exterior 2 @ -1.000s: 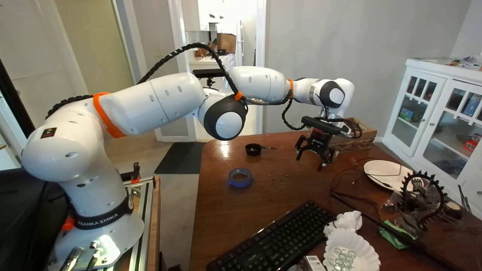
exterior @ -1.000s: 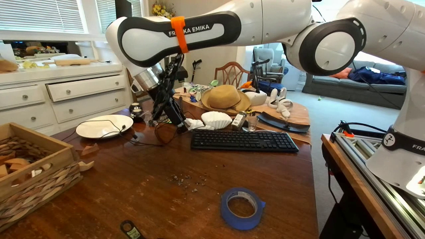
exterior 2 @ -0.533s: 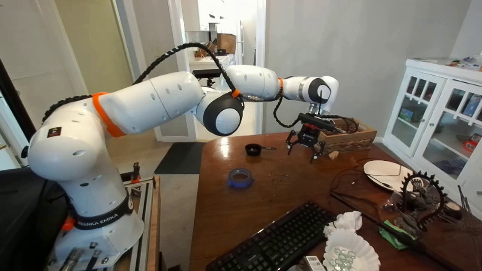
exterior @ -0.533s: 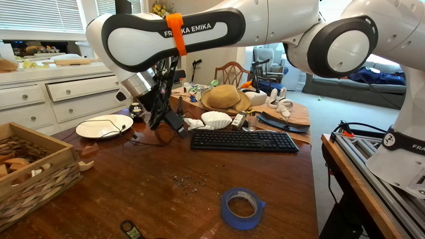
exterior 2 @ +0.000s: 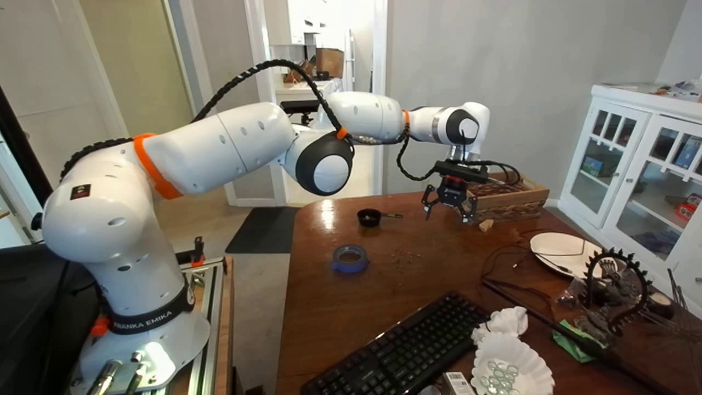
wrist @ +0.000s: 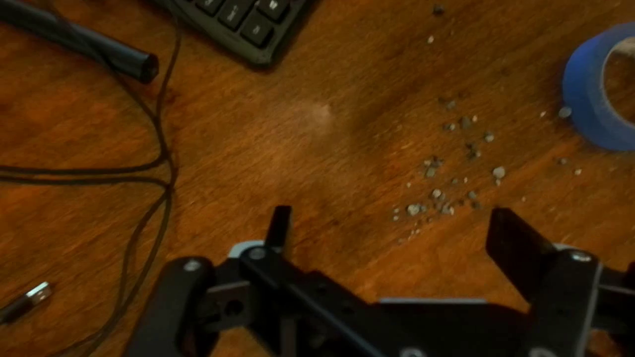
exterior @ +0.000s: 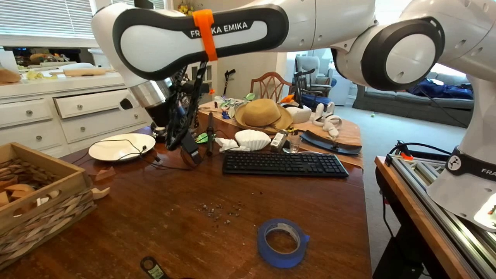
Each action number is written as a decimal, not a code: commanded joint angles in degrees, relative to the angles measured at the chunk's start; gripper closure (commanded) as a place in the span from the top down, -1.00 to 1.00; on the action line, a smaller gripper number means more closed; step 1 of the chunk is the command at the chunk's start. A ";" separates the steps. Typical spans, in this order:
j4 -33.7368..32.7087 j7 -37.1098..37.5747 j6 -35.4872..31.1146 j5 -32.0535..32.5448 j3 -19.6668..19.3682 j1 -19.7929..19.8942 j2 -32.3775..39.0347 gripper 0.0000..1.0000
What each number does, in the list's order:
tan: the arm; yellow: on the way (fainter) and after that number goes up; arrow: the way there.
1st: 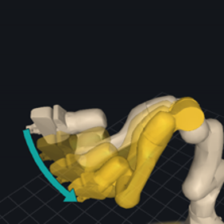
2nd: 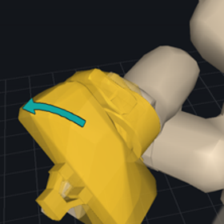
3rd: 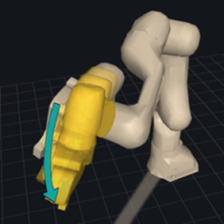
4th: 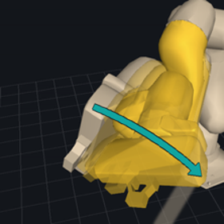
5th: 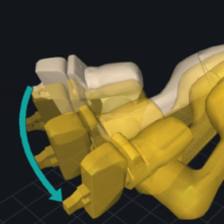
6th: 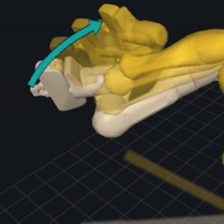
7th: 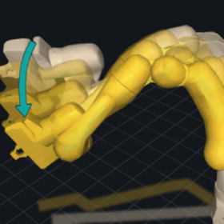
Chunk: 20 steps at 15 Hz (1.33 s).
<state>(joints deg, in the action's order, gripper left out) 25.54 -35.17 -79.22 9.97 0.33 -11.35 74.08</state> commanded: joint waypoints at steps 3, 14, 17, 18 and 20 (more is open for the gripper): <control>0.07 16.25 -6.68 -5.26 2.39 -0.73 -0.98 1.00; 0.74 38.65 -16.80 -6.87 1.44 -3.06 -1.70 1.00; 0.72 39.87 -16.83 -6.84 1.20 -3.25 -1.69 1.00; 0.72 39.99 -16.84 -6.83 1.14 -3.24 -1.69 1.00; 0.72 40.17 -16.85 -6.83 1.12 -3.24 -1.69 1.00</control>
<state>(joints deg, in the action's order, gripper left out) 25.46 5.08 -95.82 3.52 1.85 -14.51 72.90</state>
